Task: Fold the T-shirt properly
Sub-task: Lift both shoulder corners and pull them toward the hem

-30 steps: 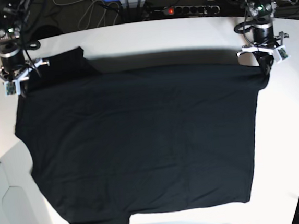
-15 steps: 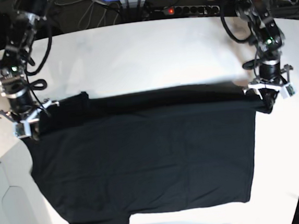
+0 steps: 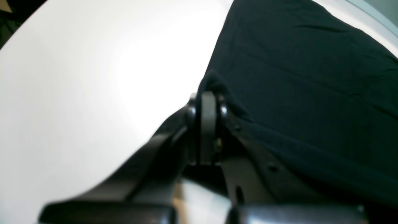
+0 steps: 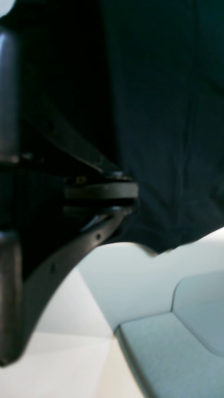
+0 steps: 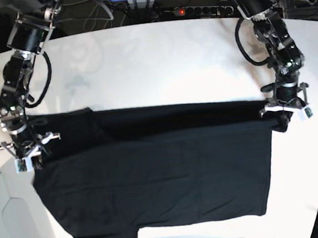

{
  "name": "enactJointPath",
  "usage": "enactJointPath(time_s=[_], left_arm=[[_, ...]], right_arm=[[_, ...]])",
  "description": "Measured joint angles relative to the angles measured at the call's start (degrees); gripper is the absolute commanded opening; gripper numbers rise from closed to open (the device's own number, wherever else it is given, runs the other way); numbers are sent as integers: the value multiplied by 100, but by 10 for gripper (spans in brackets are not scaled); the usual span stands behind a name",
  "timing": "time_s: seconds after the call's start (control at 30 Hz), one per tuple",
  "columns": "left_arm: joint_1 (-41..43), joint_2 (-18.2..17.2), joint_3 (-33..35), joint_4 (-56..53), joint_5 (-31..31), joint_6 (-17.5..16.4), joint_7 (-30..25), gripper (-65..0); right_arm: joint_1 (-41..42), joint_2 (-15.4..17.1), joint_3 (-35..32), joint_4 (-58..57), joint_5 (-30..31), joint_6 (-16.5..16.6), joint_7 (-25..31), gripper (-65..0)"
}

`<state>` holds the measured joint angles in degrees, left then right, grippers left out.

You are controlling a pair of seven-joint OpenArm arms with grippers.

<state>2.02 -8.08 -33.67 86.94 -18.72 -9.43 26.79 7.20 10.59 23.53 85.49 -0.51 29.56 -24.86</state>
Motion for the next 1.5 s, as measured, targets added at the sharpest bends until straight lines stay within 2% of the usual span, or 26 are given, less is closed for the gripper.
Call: enactJointPath(time_s=[0.53, 0.63, 1.03, 1.3, 1.4, 1.5], left_arm=[[-240, 0, 4, -299, 2, 2, -2, -649], [-297, 0, 7, -542, 13, 0, 4, -649], [-577, 0, 7, -713, 13, 17, 35, -645], [-713, -2, 7, -713, 17, 17, 74, -630], [-826, 0, 9, -752, 2, 17, 199, -535], [-789, -2, 15, -750, 4, 17, 201, -420]], right_arm=[[944, 83, -315, -1228, -28, -7, 2, -650], [962, 199, -498, -1403, -33, -7, 24, -650], [946, 195, -533, -1453, -35, -7, -2, -650], [946, 337, -529, -1449, -37, -17, 2, -440], [949, 319, -529, -1427, -33, -17, 0, -367], [942, 321, -516, -1423, -33, -17, 0, -343]])
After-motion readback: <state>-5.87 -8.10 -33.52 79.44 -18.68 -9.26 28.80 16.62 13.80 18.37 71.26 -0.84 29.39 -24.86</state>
